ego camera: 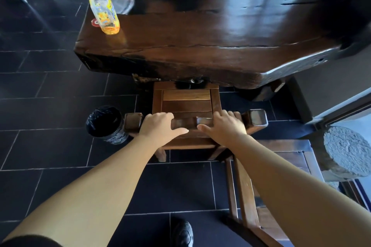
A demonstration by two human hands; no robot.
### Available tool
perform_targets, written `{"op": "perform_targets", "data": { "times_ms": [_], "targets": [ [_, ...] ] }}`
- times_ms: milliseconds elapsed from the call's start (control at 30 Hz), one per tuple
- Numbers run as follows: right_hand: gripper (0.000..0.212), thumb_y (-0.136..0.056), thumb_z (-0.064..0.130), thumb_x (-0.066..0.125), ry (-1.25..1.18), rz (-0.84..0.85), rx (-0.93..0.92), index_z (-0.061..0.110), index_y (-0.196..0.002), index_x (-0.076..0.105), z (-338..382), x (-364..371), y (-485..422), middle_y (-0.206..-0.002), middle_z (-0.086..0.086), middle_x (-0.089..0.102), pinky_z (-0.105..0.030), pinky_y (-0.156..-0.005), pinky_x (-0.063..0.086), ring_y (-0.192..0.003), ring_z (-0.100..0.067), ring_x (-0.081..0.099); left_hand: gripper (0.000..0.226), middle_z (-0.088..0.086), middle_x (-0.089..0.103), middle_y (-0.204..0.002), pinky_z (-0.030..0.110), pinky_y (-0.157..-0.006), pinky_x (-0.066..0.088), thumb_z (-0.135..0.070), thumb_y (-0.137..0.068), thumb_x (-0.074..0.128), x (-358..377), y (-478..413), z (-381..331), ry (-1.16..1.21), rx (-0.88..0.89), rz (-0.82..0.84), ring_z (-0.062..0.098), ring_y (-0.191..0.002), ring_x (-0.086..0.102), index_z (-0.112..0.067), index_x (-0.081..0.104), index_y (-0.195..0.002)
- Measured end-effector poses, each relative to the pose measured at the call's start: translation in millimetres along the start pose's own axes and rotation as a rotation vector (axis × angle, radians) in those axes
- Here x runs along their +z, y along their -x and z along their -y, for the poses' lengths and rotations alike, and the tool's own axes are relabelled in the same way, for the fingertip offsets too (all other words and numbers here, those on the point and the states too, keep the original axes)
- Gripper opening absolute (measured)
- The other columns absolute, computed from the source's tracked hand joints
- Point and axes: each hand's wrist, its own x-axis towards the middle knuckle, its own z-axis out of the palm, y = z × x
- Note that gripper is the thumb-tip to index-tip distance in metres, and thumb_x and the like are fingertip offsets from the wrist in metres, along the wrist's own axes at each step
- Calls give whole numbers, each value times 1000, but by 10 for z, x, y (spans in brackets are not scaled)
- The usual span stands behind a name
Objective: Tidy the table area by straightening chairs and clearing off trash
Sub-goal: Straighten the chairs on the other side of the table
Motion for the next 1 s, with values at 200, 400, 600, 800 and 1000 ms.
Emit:
{"op": "perform_targets", "data": {
  "times_ms": [200,400,600,800,1000],
  "targets": [
    [52,-89,56,49,-162,29,-52,20,-126,49,54,-357,555,-128,-2,50,-48,-100,48,-125,-29,49,62,-6,61,-128,37,-89,51,-69,-85,56,-282,443,-221,56,7,-24,20,-115,60,-25,55,-130],
    [56,-93,44,59,-211,10,-40,18,-140,42,-4,-843,1144,-135,-7,50,-46,-99,47,-127,-32,50,51,-3,64,-124,37,-85,51,-61,-92,52,-750,831,-510,38,34,-65,23,-112,62,-25,55,-129],
    [54,-92,45,59,-239,-12,-72,19,-137,45,-104,-1153,1602,-134,-7,50,-46,-95,49,-126,-31,50,41,-2,68,-117,38,-79,55,-55,-92,53,-1037,1183,-876,27,75,-93,26,-102,65,-26,58,-121],
    [50,-93,38,61,-251,-112,-121,18,-136,48,-620,-1189,1990,-134,-4,52,-41,-88,52,-115,-32,58,41,-3,65,-123,34,-78,50,-50,-95,54,-927,1528,-1501,10,124,-119,23,-111,63,-25,56,-129],
    [55,-93,45,62,-189,-88,-155,20,-139,46,-1549,-1078,2390,-129,-4,54,-40,-86,53,-110,-28,60,48,-1,61,-134,39,-94,51,-48,-95,57,-642,1786,-2388,47,103,-169,24,-118,61,-24,50,-136]
  ]
}}
